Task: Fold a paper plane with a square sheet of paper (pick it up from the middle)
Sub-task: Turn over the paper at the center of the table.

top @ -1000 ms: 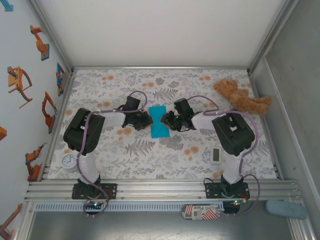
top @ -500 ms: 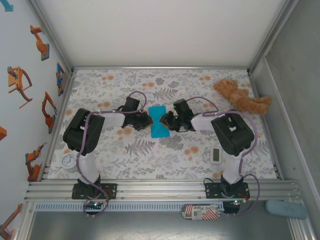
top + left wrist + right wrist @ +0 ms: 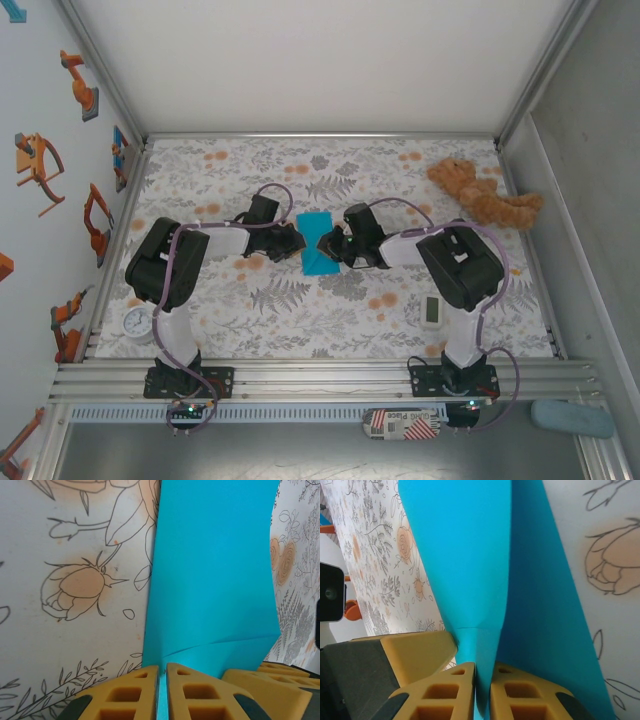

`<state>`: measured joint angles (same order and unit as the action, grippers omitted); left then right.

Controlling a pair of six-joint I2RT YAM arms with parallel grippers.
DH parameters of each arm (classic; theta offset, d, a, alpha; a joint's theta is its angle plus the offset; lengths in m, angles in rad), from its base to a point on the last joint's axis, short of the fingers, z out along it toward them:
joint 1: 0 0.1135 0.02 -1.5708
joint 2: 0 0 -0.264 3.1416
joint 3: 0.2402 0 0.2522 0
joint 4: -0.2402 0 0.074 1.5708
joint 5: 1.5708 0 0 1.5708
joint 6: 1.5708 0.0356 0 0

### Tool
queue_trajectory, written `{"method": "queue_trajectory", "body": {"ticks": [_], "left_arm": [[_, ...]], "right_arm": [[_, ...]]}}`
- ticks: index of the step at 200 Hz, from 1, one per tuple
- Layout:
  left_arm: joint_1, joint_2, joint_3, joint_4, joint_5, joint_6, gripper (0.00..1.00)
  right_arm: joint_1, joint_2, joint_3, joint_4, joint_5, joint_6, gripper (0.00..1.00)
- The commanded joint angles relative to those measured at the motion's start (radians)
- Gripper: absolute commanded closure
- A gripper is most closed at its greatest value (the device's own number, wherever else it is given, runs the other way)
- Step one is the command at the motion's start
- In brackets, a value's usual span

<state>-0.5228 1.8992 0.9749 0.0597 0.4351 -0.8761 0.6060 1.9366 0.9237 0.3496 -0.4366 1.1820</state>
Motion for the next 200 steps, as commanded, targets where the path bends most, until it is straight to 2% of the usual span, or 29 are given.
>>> {"method": "queue_trajectory", "body": {"ticks": [1, 24, 46, 81, 108, 132, 140, 170, 200], "left_arm": [[0.002, -0.017, -0.034, -0.095, -0.053, -0.004, 0.85], [0.007, -0.081, -0.03, -0.094, -0.062, 0.002, 0.83], [0.028, -0.171, -0.031, -0.092, -0.072, 0.001, 0.75], [0.08, -0.325, -0.075, -0.055, -0.074, -0.023, 0.54], [0.114, -0.427, -0.135, 0.039, -0.023, -0.069, 0.39], [0.123, -0.499, -0.168, 0.155, 0.043, -0.105, 0.17], [0.125, -0.509, -0.17, 0.193, 0.075, -0.119, 0.13], [0.125, -0.508, -0.182, 0.326, 0.165, -0.221, 0.07], [0.125, -0.472, -0.169, 0.378, 0.204, -0.265, 0.08]], "right_arm": [[0.008, 0.024, -0.014, 0.066, -0.011, 0.003, 0.9], [0.008, 0.007, -0.027, 0.088, 0.005, -0.011, 0.97], [0.008, -0.026, -0.022, 0.093, 0.022, -0.051, 1.0], [-0.002, -0.119, -0.007, 0.094, 0.035, -0.15, 1.0], [-0.021, -0.196, 0.017, 0.118, 0.019, -0.207, 1.0], [-0.041, -0.243, 0.055, 0.147, -0.019, -0.216, 1.0], [-0.046, -0.252, 0.066, 0.16, -0.03, -0.208, 1.0], [-0.049, -0.251, 0.095, 0.219, -0.07, -0.139, 1.0], [-0.06, -0.242, 0.093, 0.3, -0.111, -0.056, 1.0]]}}
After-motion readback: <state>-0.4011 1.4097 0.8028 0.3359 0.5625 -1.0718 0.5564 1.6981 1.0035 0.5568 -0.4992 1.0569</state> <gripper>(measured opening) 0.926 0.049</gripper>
